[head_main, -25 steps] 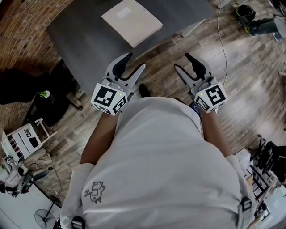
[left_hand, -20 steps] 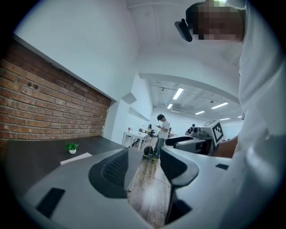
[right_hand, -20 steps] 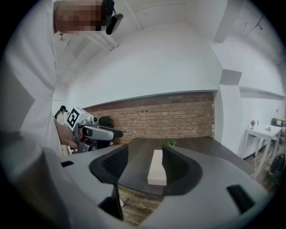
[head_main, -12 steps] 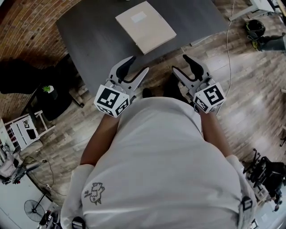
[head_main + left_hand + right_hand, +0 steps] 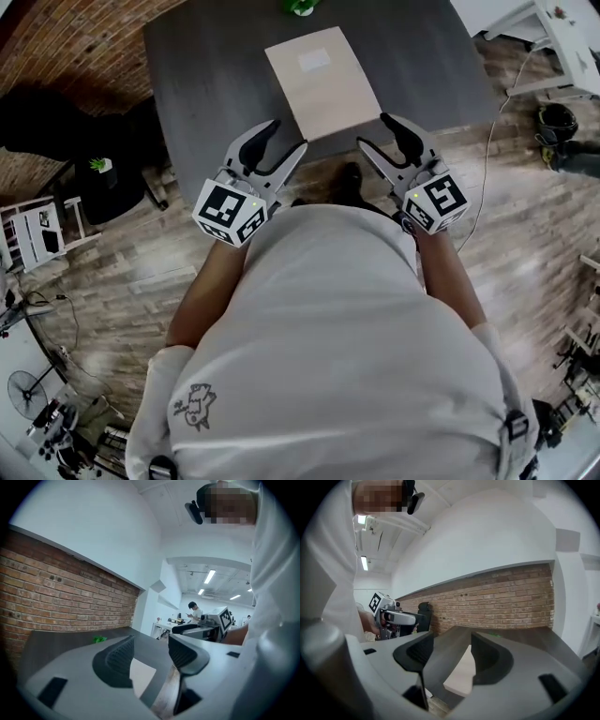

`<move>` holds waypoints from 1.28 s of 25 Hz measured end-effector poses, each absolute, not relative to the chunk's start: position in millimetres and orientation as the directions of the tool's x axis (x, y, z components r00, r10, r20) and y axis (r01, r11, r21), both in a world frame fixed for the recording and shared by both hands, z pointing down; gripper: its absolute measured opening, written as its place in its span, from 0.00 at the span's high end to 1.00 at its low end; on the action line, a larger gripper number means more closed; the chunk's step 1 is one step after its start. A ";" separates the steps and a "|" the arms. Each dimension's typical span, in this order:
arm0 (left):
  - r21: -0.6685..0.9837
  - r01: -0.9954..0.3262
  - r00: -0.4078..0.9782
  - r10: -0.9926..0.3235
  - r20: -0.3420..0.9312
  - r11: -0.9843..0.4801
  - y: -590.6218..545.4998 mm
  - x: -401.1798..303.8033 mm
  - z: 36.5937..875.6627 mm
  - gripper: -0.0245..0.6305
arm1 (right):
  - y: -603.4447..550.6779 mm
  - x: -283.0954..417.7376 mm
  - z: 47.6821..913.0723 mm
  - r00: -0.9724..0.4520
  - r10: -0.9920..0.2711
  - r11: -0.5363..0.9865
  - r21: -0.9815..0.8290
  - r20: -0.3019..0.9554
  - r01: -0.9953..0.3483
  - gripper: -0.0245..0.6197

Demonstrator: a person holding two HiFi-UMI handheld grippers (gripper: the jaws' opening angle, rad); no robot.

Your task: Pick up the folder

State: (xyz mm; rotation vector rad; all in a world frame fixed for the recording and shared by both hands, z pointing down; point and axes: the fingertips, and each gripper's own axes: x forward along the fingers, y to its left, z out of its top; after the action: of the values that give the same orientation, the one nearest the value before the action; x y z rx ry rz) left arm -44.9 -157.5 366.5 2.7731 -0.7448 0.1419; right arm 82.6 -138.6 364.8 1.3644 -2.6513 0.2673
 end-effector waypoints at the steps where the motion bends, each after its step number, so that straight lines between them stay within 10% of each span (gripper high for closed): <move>1: 0.227 -0.520 0.854 -0.496 0.160 -0.823 -164.6 -41.6 365.3 0.59 | -147.0 87.0 364.9 -0.588 -0.780 0.584 -0.091 0.212 -0.807 0.56; 32: 0.308 -0.788 0.611 -0.741 0.278 -0.533 -228.8 15.0 414.4 0.56 | -256.3 172.0 423.3 -0.818 -0.476 0.803 -0.220 0.324 -0.554 0.53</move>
State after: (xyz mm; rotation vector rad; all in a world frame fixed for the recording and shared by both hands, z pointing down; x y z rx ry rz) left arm 15.0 -228.8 414.4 2.4360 -1.2197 0.1580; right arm 172.0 -256.3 423.3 0.7964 -2.7380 0.4480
